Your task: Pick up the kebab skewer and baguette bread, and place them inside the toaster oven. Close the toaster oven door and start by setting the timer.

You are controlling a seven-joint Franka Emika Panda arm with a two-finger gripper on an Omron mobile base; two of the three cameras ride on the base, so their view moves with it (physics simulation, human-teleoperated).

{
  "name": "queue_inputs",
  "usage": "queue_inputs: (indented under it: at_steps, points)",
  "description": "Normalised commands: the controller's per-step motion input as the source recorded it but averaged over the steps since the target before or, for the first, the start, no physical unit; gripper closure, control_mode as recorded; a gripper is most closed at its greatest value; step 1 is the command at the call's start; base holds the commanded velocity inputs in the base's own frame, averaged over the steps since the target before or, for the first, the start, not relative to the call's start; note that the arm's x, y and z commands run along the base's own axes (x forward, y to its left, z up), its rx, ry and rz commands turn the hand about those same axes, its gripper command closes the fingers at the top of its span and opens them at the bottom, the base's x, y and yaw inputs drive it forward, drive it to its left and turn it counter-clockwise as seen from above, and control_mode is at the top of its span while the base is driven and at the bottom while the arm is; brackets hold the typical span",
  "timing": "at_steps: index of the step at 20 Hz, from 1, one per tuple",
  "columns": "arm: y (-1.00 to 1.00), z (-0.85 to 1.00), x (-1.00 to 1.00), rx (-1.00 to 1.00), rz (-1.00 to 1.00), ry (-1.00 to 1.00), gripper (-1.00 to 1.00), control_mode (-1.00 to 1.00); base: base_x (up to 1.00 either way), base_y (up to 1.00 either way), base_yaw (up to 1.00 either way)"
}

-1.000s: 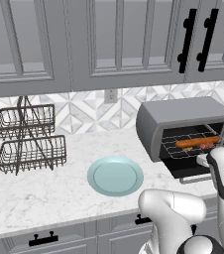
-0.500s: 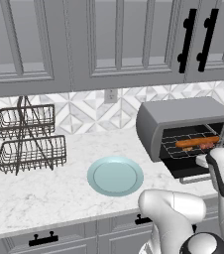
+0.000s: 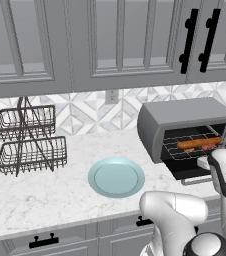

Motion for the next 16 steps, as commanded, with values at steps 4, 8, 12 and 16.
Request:
queue_inputs:
  at_steps: [4,8,12,16]
  points:
    - [0.0,0.0,0.07,0.0,0.0,0.0,-1.0,-1.0,0.0,0.0,0.0]
    - [0.0,0.0,0.06,0.0,0.0,0.0,-1.0,-1.0,0.0,0.0,0.0]
    - [0.0,0.0,0.01,0.0,0.0,0.0,-1.0,-1.0,0.0,0.0,0.0]
    - [0.0,-0.06,0.0,0.0,0.0,0.0,-1.0,-1.0,0.0,0.0,0.0]
